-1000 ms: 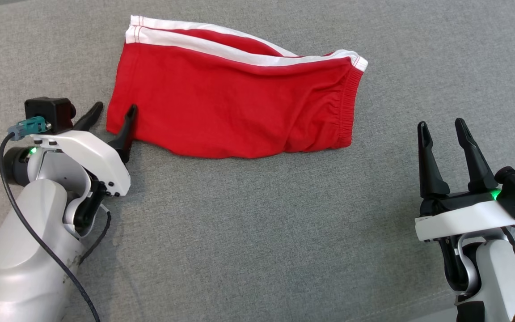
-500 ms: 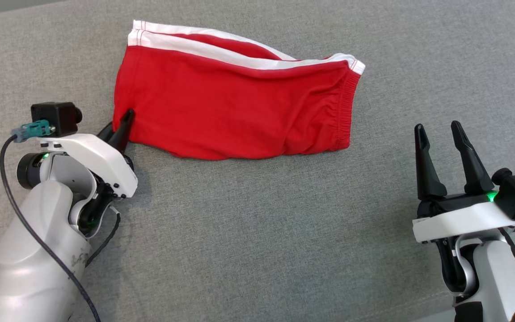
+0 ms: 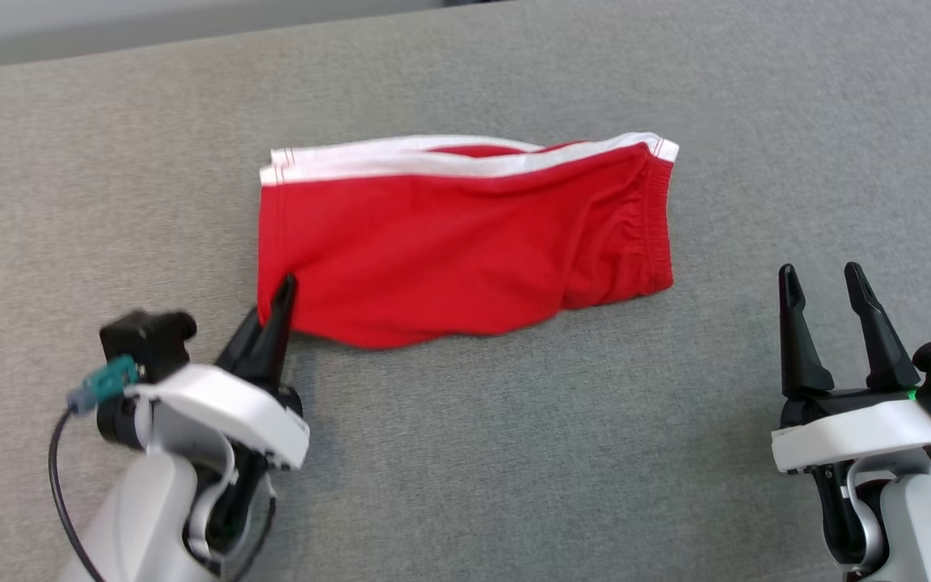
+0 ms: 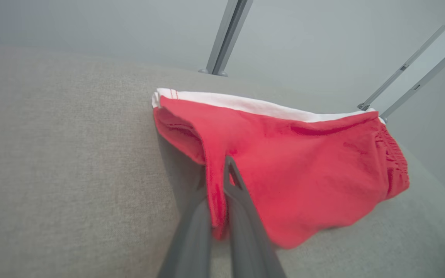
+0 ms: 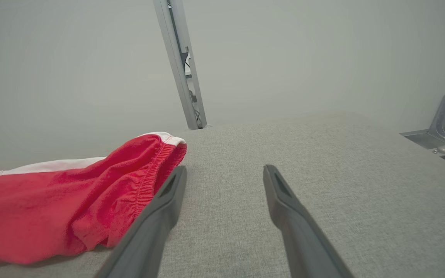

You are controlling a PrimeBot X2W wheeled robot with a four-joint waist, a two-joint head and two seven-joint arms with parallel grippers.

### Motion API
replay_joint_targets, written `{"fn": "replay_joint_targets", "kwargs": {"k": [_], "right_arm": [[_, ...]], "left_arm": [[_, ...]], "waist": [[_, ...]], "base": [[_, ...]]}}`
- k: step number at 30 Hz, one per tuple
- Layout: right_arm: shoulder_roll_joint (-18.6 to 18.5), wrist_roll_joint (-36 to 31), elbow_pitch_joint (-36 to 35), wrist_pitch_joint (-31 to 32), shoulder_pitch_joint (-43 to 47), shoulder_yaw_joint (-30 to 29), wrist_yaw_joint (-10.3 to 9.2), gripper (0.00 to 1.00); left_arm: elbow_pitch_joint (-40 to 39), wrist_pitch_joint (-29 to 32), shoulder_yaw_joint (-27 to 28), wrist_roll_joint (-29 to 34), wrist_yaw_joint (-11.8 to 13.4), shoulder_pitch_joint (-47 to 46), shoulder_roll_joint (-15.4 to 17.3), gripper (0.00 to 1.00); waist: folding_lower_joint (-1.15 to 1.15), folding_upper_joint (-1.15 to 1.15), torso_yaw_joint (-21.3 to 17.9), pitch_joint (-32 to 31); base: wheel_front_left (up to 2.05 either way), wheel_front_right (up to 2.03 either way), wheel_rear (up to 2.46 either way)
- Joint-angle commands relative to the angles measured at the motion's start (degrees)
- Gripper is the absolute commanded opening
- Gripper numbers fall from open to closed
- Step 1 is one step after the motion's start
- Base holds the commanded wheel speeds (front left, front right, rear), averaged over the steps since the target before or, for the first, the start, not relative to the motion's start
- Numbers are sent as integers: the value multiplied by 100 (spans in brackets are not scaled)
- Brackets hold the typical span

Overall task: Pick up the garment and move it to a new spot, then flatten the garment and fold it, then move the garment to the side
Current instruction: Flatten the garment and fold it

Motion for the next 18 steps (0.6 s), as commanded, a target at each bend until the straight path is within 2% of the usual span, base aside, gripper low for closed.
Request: {"fn": "replay_joint_targets", "kwargs": {"k": [1,6,7,8,9,15,18], "right_arm": [[-31,-26,-66,54,74,-10,-4,100],[-31,-100,-185,222,189,-30,-4,100],[-31,-115,-210,261,214,-27,-4,100],[-32,-138,-231,286,227,-25,-4,100],[-32,-178,-247,318,236,-15,-4,100],[-31,-335,-390,436,332,-41,-4,100],[-31,-449,-468,475,344,-92,-4,100]], "left_arm": [[-239,23,16,-31,123,247,4,0],[-740,204,-29,-59,423,765,22,0],[-785,242,-60,-58,434,832,17,9],[-826,215,-54,-21,507,855,11,58],[-853,188,-58,46,558,879,28,100],[-1035,-330,-10,427,926,1074,27,100],[-1183,-672,50,749,1154,1083,135,100]], "waist": [[0,0,137,-128],[0,0,255,-210],[0,0,261,-223],[0,0,268,-236],[0,0,271,-254],[0,0,305,-430],[0,0,340,-515]], "base": [[0,0,0],[0,0,0],[0,0,0],[0,0,0],[0,0,0],[0,0,0],[0,0,0]]}}
